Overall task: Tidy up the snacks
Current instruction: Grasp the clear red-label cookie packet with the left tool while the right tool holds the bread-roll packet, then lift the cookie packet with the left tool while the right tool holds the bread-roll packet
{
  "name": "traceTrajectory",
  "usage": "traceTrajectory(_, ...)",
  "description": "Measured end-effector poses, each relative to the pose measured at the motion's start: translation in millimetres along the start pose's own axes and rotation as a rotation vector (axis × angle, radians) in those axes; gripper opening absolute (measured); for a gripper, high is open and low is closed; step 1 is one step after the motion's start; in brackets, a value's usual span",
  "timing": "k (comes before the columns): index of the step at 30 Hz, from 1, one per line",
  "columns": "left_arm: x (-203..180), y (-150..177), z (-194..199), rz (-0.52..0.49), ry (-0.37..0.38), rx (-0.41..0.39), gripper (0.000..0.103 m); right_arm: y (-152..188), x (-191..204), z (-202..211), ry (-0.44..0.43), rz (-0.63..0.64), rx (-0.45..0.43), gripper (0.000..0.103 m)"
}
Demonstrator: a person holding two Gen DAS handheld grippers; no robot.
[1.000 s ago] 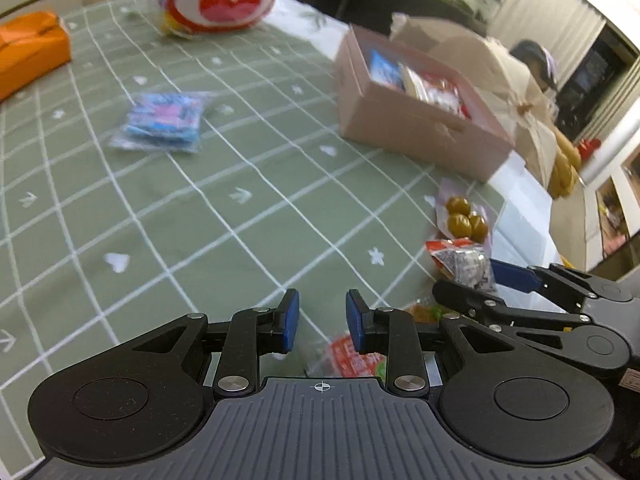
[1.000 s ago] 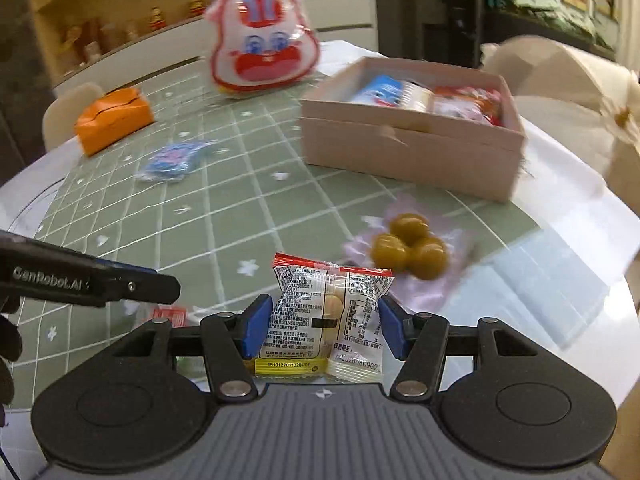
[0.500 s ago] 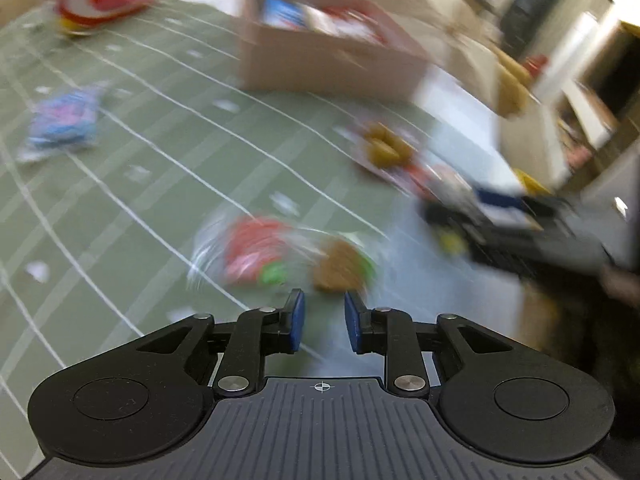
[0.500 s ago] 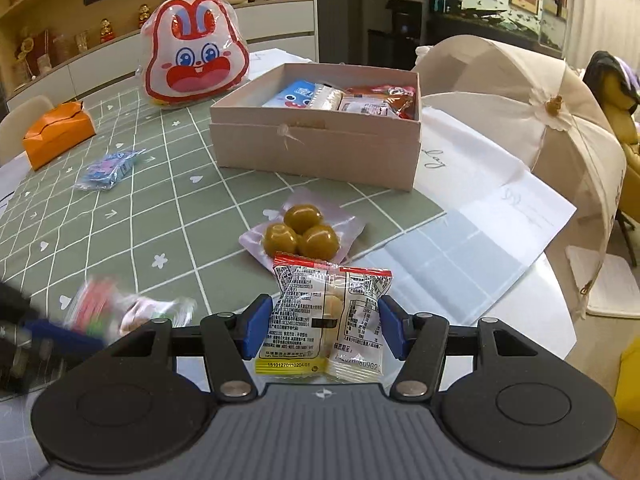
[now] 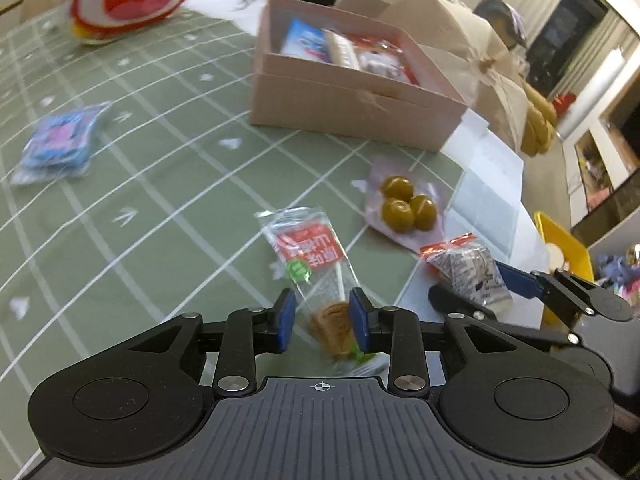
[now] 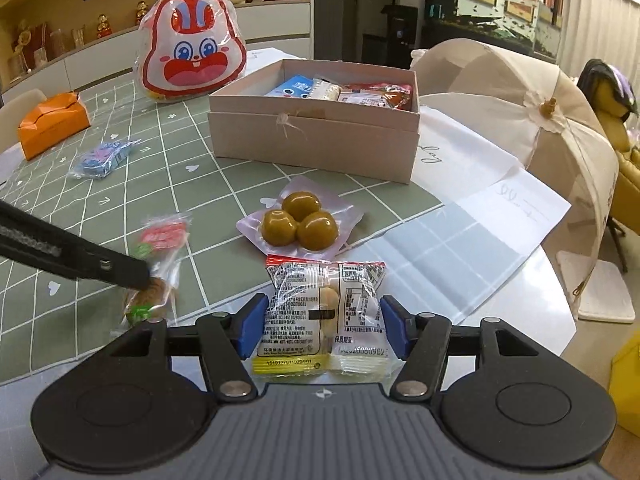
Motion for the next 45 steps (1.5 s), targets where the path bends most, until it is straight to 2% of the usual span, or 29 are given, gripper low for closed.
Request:
traceTrajectory(7, -30.8, -6.9, -9.8, -0.158, -0.051, -0.024, 0.041, 4.7, -5.7, 3.8, 0.017, -0.023, -0.01, 0.068)
traceTrajectory(10, -34.6, -3.8, -9.4, -0.219, -0.058, -0.046, 0.046, 6.0, -6.9, 3.8, 0.025, -0.031, -0.018, 0.071)
traceTrajectory(13, -32.5, 2.4, -6.2, -0.274, -0.073, -0.07, 0.047, 7.3, -6.8, 3.9, 0.031, -0.036, -0.027, 0.076)
traceTrajectory(16, -18.3, 9.0, 2.0, -0.272, -0.092, -0.076, 0.047, 9.4, -6.1, 4.8, 0.035, -0.039, -0.038, 0.08)
traceTrajectory(20, -6.5, 19.4, 13.2, -0.231, -0.026, -0.051, 0.045, 10.9, -4.9, 5.1, 0.043, -0.044, -0.052, 0.083)
traceTrajectory(26, -9.3, 31.8, 20.1, -0.297, -0.029, -0.048, 0.045, 12.9, -4.0, 5.6, 0.04, -0.043, -0.06, 0.087)
traceTrajectory(27, -10.1, 33.8, 20.4, -0.312, -0.03, -0.048, 0.046, 13.8, -4.2, 6.0, 0.042, -0.045, -0.062, 0.089)
traceTrajectory(29, -11.6, 38.3, 22.1, -0.355, -0.032, -0.049, 0.046, 16.6, -7.5, 5.0, 0.068, -0.073, -0.051, 0.101)
traceTrajectory(30, -12.1, 40.3, 22.9, -0.369, -0.031, -0.05, 0.046, 17.4, -9.7, 5.3, 0.086, -0.086, -0.054, 0.103)
traceTrajectory(33, -12.7, 46.3, 25.4, -0.407, -0.018, -0.062, 0.046, 17.8, -11.2, 5.5, 0.091, -0.095, -0.046, 0.103)
traceTrajectory(36, -7.1, 47.5, 33.2, -0.354, 0.012, -0.059, 0.046, 16.8, -11.5, 4.2, 0.083, -0.088, -0.027, 0.103)
traceTrajectory(39, -4.5, 50.6, 44.5, -0.372, 0.0, -0.065, 0.046, 15.4, -9.4, 3.7, 0.042, -0.059, 0.009, 0.103)
traceTrajectory(45, -6.5, 59.8, 37.1, -0.395, -0.043, -0.034, 0.047, 15.0, -2.0, 2.3, 0.024, -0.044, 0.019, 0.103)
Point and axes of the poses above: each gripper's, at about its wrist camera, not at the fingertips, and z roughly against the way its jaws point, x to its left, y to its underside, the point moved 9 cm from there along -z, roughly the way its jaws point, and after that the axes turned 8 degrees about -y, right-handed, at the moved point
